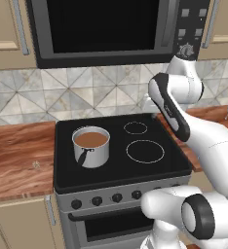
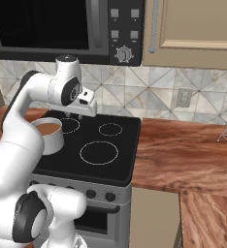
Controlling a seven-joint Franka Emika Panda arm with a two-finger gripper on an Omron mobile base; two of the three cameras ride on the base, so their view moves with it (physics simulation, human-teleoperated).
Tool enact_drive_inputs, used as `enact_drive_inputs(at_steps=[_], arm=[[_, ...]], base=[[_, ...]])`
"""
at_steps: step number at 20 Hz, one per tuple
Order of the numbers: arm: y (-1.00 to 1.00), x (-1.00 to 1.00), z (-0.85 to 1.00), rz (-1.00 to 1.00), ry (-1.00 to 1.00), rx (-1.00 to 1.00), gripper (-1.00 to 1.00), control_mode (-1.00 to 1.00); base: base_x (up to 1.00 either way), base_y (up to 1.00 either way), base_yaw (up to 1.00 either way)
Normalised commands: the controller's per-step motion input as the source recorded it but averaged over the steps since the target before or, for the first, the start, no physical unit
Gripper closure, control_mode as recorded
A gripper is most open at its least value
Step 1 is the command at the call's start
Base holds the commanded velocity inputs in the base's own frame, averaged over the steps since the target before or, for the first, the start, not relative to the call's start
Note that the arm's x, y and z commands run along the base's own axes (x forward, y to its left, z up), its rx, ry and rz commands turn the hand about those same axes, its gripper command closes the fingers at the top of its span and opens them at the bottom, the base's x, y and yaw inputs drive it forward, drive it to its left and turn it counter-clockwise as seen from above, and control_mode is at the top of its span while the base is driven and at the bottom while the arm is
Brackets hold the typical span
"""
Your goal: Pick up the sugar cube(s) and place them in the saucepan with hot chocolate.
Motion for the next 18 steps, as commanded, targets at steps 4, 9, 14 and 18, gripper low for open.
enact_drive_inputs(at_steps=[4,9,14,18], arm=[[0.14,-0.23,-0.08,0.00,0.03,0.00,-1.00,-1.00],[0.39,-0.40,-0.06,0.01,0.02,0.00,-1.00,-1.00],[0.57,-0.70,0.00,0.10,-0.13,-0.08,-1.00,-1.00],[0.95,-0.46,0.00,0.13,-0.07,-0.13,-1.00,-1.00]], base=[[0.00,0.00,0.00],[0.00,0.00,0.00],[0.00,0.00,0.00],[0.00,0.00,0.00]])
